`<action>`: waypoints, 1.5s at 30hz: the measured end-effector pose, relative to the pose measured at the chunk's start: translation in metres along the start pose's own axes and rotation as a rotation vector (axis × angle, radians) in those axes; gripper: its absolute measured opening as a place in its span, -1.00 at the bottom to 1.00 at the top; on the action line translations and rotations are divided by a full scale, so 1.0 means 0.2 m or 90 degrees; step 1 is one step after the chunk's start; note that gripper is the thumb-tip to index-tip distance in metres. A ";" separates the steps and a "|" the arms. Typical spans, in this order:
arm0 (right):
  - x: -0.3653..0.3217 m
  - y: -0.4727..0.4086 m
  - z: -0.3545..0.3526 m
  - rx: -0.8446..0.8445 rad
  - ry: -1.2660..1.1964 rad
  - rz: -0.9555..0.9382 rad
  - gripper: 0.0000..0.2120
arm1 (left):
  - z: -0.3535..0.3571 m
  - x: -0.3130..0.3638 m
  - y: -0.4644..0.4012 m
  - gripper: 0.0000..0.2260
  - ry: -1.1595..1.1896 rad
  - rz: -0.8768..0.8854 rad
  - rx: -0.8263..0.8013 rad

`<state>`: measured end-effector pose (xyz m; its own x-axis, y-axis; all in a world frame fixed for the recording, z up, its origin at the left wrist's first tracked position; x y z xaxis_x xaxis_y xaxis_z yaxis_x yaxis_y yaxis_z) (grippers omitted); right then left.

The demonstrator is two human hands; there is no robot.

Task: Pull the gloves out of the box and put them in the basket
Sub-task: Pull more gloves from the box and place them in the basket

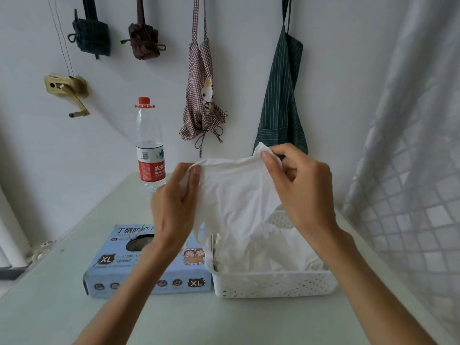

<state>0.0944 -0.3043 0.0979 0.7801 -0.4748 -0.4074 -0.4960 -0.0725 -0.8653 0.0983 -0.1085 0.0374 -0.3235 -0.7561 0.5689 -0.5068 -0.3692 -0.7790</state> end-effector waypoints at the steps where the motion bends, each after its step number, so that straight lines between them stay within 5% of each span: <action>1: 0.01 0.02 -0.01 0.001 -0.058 0.026 -0.79 | -0.03 0.01 -0.01 -0.90 -0.006 0.015 0.005; 5: 0.20 0.17 -0.03 0.014 -0.122 0.158 -0.81 | 0.10 0.00 0.02 -0.85 -0.100 0.082 -0.117; 9: 0.54 0.36 -0.04 -0.048 0.102 0.312 -0.78 | 0.44 -0.08 0.12 -0.74 -0.238 0.159 -0.375; 12: 0.70 0.44 -0.06 -0.133 0.249 0.362 -0.73 | 0.60 -0.09 0.15 -0.69 -0.300 0.221 -0.467; 21: 0.76 0.39 -0.08 -0.350 0.536 0.266 -0.73 | 0.72 -0.09 0.15 -0.66 -0.449 0.441 -0.544; 28: 0.79 0.38 -0.01 -0.495 0.729 0.124 -0.86 | 0.68 -0.03 0.08 -0.75 -0.362 0.453 -0.499; 33: 0.79 0.32 -0.08 -0.441 0.596 0.116 -0.69 | 0.50 0.00 0.05 -0.85 -0.256 0.288 -0.592; 37: 0.82 0.30 -0.16 -0.412 0.360 0.326 -0.80 | 0.42 0.03 0.18 -0.83 -0.205 0.306 -0.836; 40: 0.84 0.27 -0.21 -0.379 0.155 0.425 -0.86 | 0.39 -0.03 0.18 -0.88 -0.222 0.310 -0.840; 45: 0.74 0.28 -0.16 -0.538 -0.039 0.536 -0.79 | 0.33 -0.10 0.13 -0.77 -0.099 0.145 -0.972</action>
<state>0.1692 -0.4057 -0.0018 0.0956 -0.6089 -0.7875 -0.9361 -0.3241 0.1369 0.1444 -0.1389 -0.0117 -0.4699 -0.8002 0.3727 -0.7965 0.5664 0.2117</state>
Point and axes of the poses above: each hand's wrist, its own y-axis away from the middle knuckle, its own z-axis out of the palm, x = y × z, the point moved 2 cm from there along -y, towards the middle knuckle, and after that the axes turned 9 degrees about -y, right-handed, at the moved point
